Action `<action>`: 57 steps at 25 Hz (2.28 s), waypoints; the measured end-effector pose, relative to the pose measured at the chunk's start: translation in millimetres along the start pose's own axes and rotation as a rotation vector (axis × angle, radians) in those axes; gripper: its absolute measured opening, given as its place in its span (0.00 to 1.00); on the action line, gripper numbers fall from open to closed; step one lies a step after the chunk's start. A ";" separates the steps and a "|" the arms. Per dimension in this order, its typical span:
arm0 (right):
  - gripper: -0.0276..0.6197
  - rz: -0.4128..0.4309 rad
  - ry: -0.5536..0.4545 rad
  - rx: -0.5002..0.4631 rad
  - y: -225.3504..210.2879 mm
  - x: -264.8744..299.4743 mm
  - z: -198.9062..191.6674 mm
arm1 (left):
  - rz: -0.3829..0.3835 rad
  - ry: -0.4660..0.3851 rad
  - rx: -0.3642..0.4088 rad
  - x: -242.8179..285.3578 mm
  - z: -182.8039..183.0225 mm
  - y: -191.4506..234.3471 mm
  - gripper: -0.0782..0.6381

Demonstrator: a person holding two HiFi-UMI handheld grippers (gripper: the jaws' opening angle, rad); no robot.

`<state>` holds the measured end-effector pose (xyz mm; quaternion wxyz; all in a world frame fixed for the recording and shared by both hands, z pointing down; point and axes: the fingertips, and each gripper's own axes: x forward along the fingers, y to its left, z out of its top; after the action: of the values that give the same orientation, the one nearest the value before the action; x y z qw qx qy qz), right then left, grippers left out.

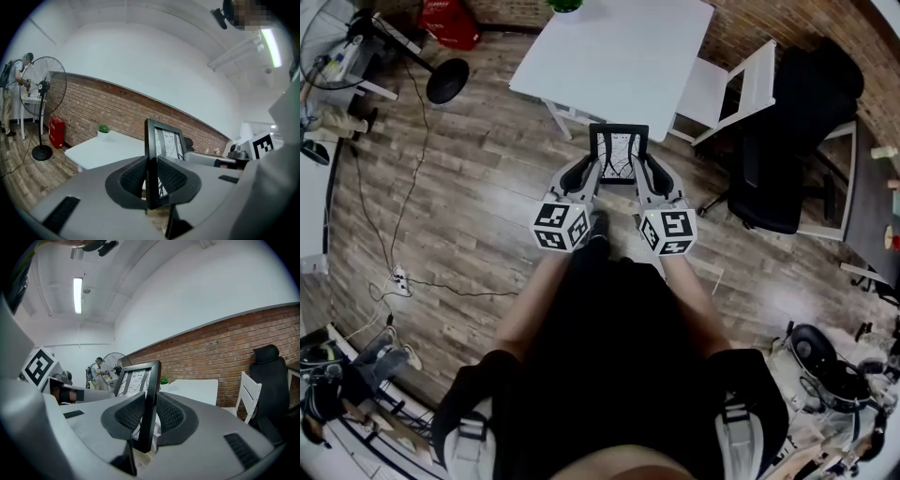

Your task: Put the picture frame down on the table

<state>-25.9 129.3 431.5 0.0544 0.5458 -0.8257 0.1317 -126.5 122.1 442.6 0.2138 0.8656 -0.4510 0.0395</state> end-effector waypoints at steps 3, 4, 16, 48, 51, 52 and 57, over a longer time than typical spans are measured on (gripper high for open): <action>0.15 -0.017 -0.003 0.001 3.7 15.5 2.6 | -0.017 0.000 0.004 5.4 7.6 14.6 0.22; 0.15 -0.023 -0.004 0.001 4.1 20.6 2.8 | -0.023 0.000 0.005 7.7 9.4 19.0 0.22; 0.15 -0.065 0.003 0.019 -6.7 54.6 1.0 | -0.060 0.034 0.012 36.6 14.8 43.9 0.22; 0.15 -0.030 0.096 0.097 -128.5 144.0 -4.0 | -0.010 0.143 -0.031 180.9 16.1 56.1 0.22; 0.15 -0.021 0.108 0.102 -140.6 154.8 -4.3 | -0.001 0.149 -0.055 194.8 16.5 58.4 0.22; 0.15 -0.018 0.111 0.106 -144.8 158.5 -4.4 | 0.002 0.150 -0.058 199.8 16.6 59.3 0.22; 0.15 0.009 0.132 0.112 -163.1 176.9 -5.5 | 0.030 0.158 -0.068 223.7 17.4 65.0 0.22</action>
<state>52.8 -86.3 503.9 0.0777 0.5344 -0.8141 0.2135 -48.5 -88.5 507.0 0.2771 0.8453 -0.4467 0.0955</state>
